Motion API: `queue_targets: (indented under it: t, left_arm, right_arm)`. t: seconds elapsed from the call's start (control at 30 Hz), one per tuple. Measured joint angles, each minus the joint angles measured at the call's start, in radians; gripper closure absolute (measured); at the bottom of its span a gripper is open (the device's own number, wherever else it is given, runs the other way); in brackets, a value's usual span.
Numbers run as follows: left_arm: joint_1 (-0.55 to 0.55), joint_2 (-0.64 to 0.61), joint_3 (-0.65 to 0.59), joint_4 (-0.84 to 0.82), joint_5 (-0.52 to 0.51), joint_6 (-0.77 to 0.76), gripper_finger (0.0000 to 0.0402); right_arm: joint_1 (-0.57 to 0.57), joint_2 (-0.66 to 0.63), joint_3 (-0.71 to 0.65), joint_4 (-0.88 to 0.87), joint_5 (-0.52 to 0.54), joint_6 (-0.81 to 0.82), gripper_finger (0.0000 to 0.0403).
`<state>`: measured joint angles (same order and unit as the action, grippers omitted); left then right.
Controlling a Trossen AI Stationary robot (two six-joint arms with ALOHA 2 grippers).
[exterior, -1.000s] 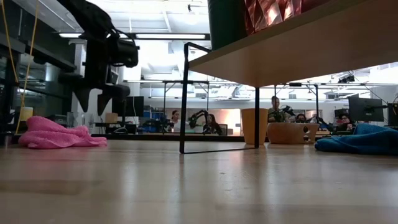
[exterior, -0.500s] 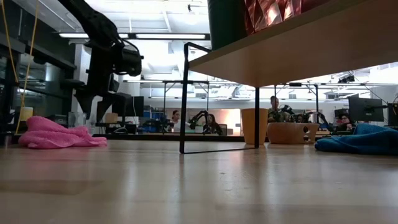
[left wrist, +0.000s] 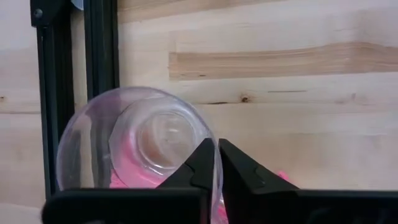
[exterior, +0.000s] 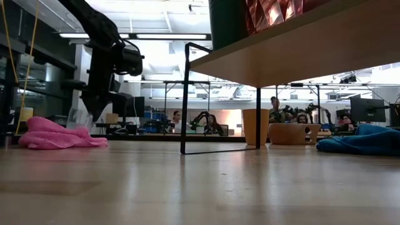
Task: Stack small to large cups/mugs on shelf
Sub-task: Put the top transparent mug on the shelf
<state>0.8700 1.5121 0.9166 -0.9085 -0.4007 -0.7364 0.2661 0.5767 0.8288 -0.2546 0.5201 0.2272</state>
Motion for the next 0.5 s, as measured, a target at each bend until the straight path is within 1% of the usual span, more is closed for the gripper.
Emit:
queue_targets:
  t: [0.13,0.27,0.37,0.5]
  left_arm:
    - [0.0,-0.032,0.001,0.009,0.02,0.025,0.0396]
    - [-0.011,-0.089,0.013,0.016,0.04,0.06,0.0399]
    - [-0.038,-0.121,0.063,0.014,0.043,0.088,0.04]
    - [-0.113,-0.118,0.17,0.014,0.051,0.133,0.04]
  right_arm:
    - [0.0,0.0,0.0,0.0,0.0,0.0,0.0226]
    - [0.0,0.0,0.0,0.0,0.0,0.0,0.0226]
    - [0.0,0.0,0.0,0.0,0.0,0.0,0.0226]
    - [0.0,0.0,0.0,0.0,0.0,0.0,0.0226]
